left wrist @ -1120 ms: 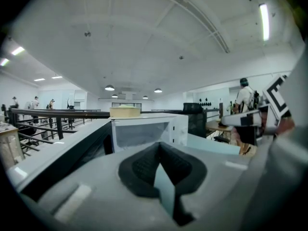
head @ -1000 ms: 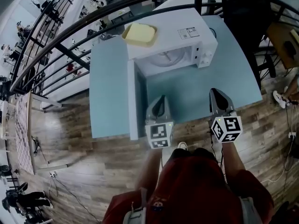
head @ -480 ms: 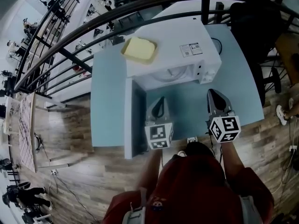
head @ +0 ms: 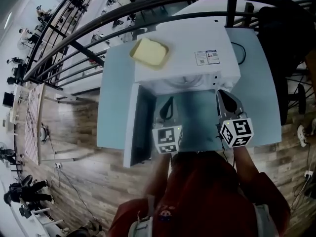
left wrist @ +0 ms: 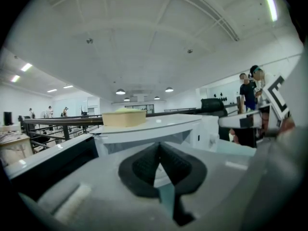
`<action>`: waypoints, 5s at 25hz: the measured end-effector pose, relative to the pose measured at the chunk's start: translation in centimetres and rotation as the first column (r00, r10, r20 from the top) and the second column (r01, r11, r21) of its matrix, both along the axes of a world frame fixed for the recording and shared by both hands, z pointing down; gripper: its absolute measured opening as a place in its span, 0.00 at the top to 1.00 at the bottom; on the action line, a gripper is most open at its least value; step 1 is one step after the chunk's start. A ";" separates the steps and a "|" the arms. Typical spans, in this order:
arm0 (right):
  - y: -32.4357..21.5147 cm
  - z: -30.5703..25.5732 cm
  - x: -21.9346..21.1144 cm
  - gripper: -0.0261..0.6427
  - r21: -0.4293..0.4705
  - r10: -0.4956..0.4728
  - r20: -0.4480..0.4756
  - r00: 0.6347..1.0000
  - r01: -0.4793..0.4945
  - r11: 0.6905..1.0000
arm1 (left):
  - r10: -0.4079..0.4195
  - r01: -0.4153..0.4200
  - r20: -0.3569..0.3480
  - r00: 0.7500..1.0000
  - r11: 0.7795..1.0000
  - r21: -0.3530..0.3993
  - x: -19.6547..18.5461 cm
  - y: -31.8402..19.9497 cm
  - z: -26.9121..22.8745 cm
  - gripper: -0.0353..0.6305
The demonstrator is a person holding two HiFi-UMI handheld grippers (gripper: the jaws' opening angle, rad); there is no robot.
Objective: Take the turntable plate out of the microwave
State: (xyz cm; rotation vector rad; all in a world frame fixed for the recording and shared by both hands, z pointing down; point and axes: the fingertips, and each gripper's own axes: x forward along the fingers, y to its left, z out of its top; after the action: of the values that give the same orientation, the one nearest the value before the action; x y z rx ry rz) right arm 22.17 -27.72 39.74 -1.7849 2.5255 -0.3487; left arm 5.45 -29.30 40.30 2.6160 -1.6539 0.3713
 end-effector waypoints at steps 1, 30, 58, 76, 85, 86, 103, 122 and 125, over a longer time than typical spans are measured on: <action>-0.3 0.2 -0.4 0.96 0.002 -0.011 -0.001 1.000 0.011 1.000 | -0.008 0.008 0.001 1.000 1.000 0.005 -0.4 -0.2 0.1 0.95; -8.2 11.0 -13.4 0.90 -0.152 -0.323 -0.341 0.883 0.287 0.946 | -0.070 0.067 -0.043 0.997 0.995 -0.068 -6.1 -6.1 8.6 0.95; -13.8 20.5 -17.7 0.84 -0.324 -0.448 -0.780 0.437 0.332 0.886 | -0.057 0.045 -0.065 0.996 0.985 -0.164 -7.9 -9.3 14.5 0.95; -16.5 20.8 -18.6 0.92 -0.161 -0.189 -0.977 0.101 0.240 0.957 | -0.084 0.071 -0.074 0.994 0.982 -0.173 -8.8 -9.4 14.8 0.95; -16.3 21.0 -18.7 0.93 -0.211 -0.240 -0.967 0.088 0.253 0.944 | -0.103 0.090 -0.072 0.992 0.981 -0.170 -9.8 -9.2 14.7 0.95; -16.1 20.9 -18.6 0.93 -0.212 -0.242 -0.966 0.092 0.257 0.943 | -0.104 0.091 -0.071 0.992 0.981 -0.171 -9.8 -9.1 14.7 0.95; -9.0 21.1 -17.3 0.97 -0.247 -0.305 -0.930 0.206 0.266 0.932 | -0.109 0.095 -0.072 0.991 0.980 -0.175 -9.3 -6.6 14.5 0.95; -12.1 22.5 -18.9 0.75 -0.268 -0.311 -0.943 0.121 0.280 0.922 | -0.115 0.102 -0.068 0.991 0.981 -0.167 -9.8 -5.9 14.5 0.95; -12.9 22.5 -19.3 0.75 -0.263 -0.304 -0.946 0.115 0.278 0.924 | -0.117 0.104 -0.069 0.991 0.980 -0.170 -10.1 -6.0 14.5 0.95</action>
State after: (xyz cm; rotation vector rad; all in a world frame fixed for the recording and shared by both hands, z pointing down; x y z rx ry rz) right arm 2.89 -40.61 62.21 -1.7203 3.6581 1.3598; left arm -4.63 -35.34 54.84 2.3769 -1.6575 0.3793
